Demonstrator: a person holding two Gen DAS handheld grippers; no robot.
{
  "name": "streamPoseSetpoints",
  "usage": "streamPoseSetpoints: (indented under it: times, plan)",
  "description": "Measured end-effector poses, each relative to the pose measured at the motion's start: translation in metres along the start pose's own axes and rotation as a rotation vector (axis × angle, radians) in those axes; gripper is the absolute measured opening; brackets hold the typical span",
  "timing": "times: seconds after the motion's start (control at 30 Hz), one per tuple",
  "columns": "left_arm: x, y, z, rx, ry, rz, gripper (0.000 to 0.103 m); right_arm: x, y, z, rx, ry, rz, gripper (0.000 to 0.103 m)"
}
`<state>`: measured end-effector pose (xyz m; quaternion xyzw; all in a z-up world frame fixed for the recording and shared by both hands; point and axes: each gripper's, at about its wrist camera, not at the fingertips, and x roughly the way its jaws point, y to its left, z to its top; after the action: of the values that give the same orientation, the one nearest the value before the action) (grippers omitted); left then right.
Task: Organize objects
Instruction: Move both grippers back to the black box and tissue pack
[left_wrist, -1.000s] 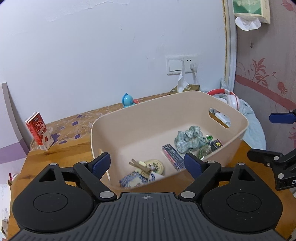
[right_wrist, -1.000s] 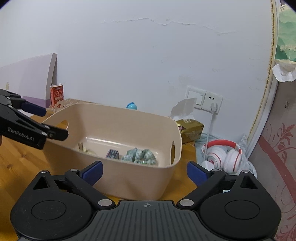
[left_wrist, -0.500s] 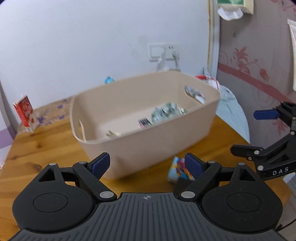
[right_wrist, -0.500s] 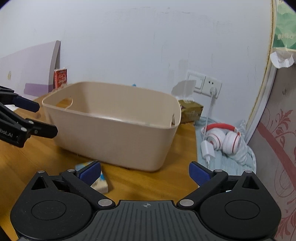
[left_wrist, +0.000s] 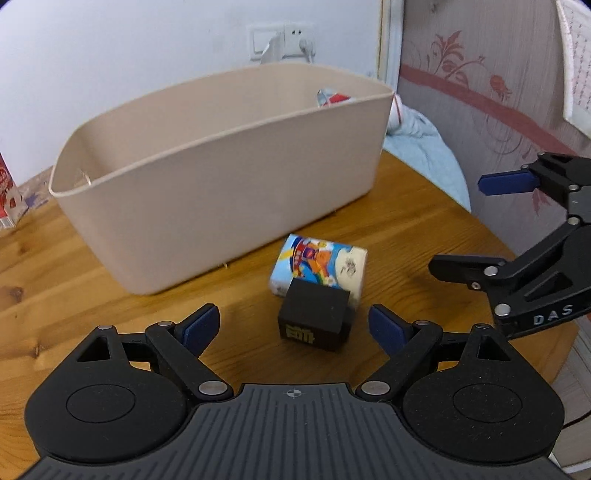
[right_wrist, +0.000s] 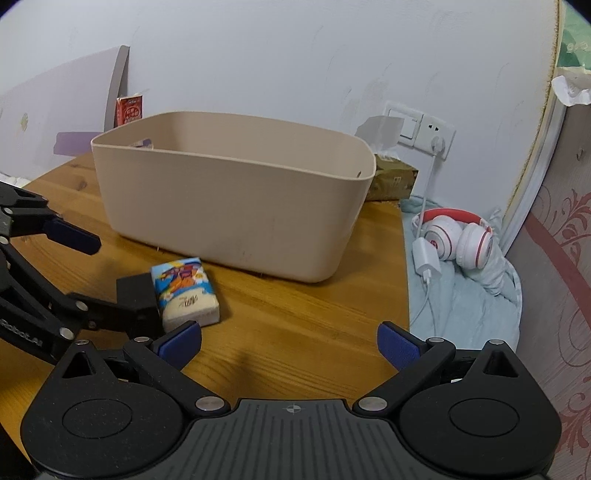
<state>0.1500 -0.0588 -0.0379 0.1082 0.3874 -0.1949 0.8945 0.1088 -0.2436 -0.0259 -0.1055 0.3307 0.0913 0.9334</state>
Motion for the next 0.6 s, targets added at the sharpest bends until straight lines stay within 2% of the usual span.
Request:
streamPoseSetpoints:
  times: [0.4, 0.6]
  plan:
    - [0.02, 0.024, -0.005, -0.06, 0.048, 0.043, 0.089, 0.022, 0.022, -0.008, -0.038, 0.044, 0.077, 0.103]
    - [0.028, 0.037, -0.006, -0.074, 0.038, 0.042, 0.089, 0.035, 0.038, -0.004, -0.064, 0.052, 0.108, 0.103]
